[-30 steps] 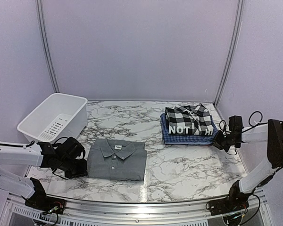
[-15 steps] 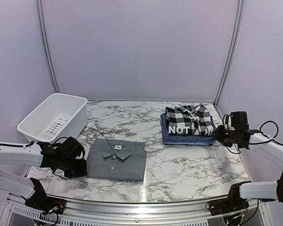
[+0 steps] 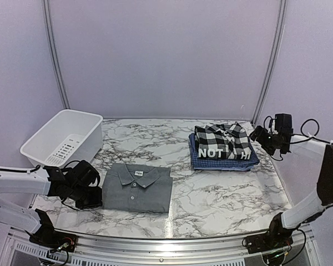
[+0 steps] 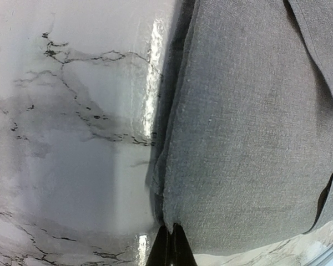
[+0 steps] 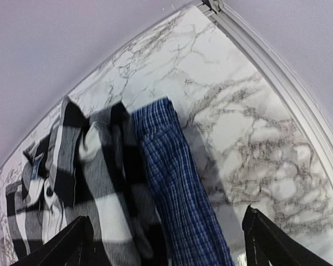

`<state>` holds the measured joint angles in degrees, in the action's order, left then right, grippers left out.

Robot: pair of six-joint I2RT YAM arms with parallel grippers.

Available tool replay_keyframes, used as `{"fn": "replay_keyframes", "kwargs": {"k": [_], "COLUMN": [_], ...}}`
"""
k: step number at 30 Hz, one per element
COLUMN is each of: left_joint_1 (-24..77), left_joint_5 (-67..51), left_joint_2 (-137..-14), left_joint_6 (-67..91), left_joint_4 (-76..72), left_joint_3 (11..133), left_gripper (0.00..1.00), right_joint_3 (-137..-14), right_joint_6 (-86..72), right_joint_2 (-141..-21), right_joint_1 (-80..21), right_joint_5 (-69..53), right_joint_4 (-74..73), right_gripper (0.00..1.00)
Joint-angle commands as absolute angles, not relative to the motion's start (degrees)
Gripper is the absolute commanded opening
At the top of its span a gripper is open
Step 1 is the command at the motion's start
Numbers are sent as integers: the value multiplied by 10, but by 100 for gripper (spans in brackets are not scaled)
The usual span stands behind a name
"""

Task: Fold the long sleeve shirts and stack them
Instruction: Move the square-folded shirt to the center of the board.

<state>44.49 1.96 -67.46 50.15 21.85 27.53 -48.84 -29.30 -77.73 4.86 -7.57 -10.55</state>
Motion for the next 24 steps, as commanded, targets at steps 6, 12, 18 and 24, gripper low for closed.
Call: {"fn": "replay_keyframes", "kwargs": {"k": [6,12,18,24], "left_joint_1": [438,439,438,438], "left_joint_5": [28,31,31,31], "left_joint_2": [-671,-676,-686,-684], "left_joint_6": [490,486,483,485], "left_joint_4": [246,246,244,244], "left_joint_3": [295,306,312,312], "left_gripper": [0,0,0,0], "right_joint_3": [-646,-674,-691,-660], "right_joint_6": [-313,-380,-404,-398], "right_joint_2": [-1036,-1120,-1177,-1186], "right_joint_1": [83,93,85,46], "right_joint_5": [-221,-264,-321,-343], "right_joint_4": [72,128,154,169], "right_gripper": [99,98,99,98]}}
